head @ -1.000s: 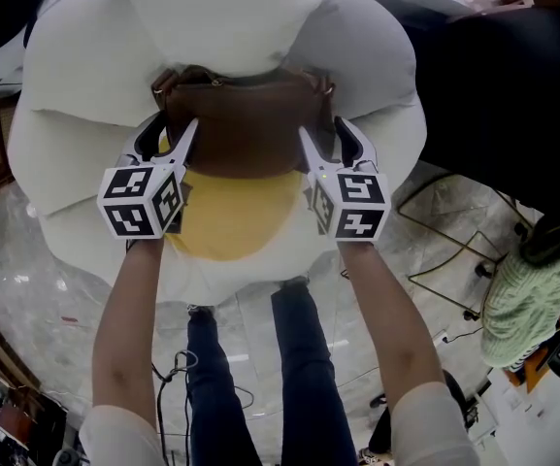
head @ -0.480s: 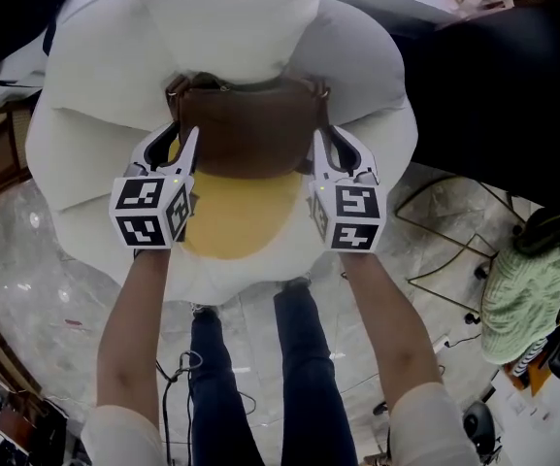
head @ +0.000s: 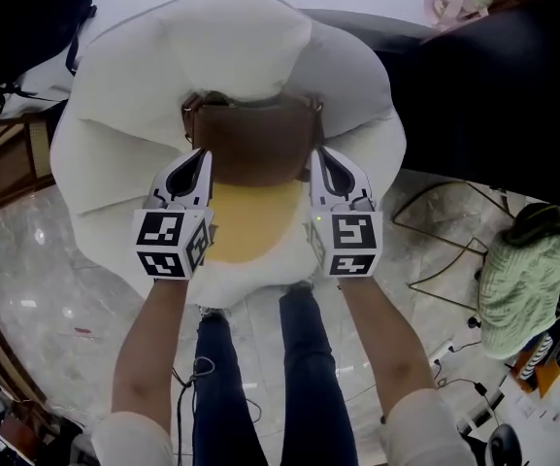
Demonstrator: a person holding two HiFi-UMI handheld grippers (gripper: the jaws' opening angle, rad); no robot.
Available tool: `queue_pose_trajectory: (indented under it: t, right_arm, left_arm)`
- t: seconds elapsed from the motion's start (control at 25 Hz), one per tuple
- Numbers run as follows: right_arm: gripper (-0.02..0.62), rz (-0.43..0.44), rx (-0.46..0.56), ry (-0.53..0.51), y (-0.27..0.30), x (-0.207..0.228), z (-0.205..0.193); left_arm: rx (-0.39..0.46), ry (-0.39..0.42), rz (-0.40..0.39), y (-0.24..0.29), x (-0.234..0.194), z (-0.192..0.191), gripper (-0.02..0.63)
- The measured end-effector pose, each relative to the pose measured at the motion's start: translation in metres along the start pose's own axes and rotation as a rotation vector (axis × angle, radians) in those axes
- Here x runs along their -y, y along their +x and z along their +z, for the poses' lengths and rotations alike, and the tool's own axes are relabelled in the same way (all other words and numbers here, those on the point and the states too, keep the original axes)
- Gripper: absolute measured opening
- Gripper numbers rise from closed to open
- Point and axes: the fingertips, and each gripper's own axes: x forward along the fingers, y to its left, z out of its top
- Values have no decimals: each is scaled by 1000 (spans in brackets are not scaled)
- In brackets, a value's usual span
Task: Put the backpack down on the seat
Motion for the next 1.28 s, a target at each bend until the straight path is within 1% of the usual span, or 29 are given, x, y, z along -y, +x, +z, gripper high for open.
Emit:
queue_pose_trajectory:
  t: [0.12, 0.32, 0.56, 0.72, 0.92, 1.12, 1.28]
  right_arm:
    - [31, 6, 4, 22, -16, -5, 12]
    - [31, 25, 52, 27, -46, -16, 44]
    - [31, 42, 57, 29, -85, -34, 72]
    - [31, 42, 72, 43, -115, -44, 91]
    - [31, 40, 86, 49, -152, -56, 121]
    - [31, 18, 100, 52, -177, -58, 146]
    - [31, 16, 112, 48, -202, -61, 167]
  left_arm:
    - [14, 37, -2, -15, 8, 13, 34]
    - [48, 67, -25, -47, 25, 43, 34]
    - [87, 42, -67, -90, 55, 72, 34]
    - [68, 53, -84, -114, 68, 81, 34]
    - [63, 61, -84, -149, 83, 102, 34]
    - [64, 59, -89, -179, 92, 122, 34]
    - [89, 82, -88, -202, 102, 144, 34]
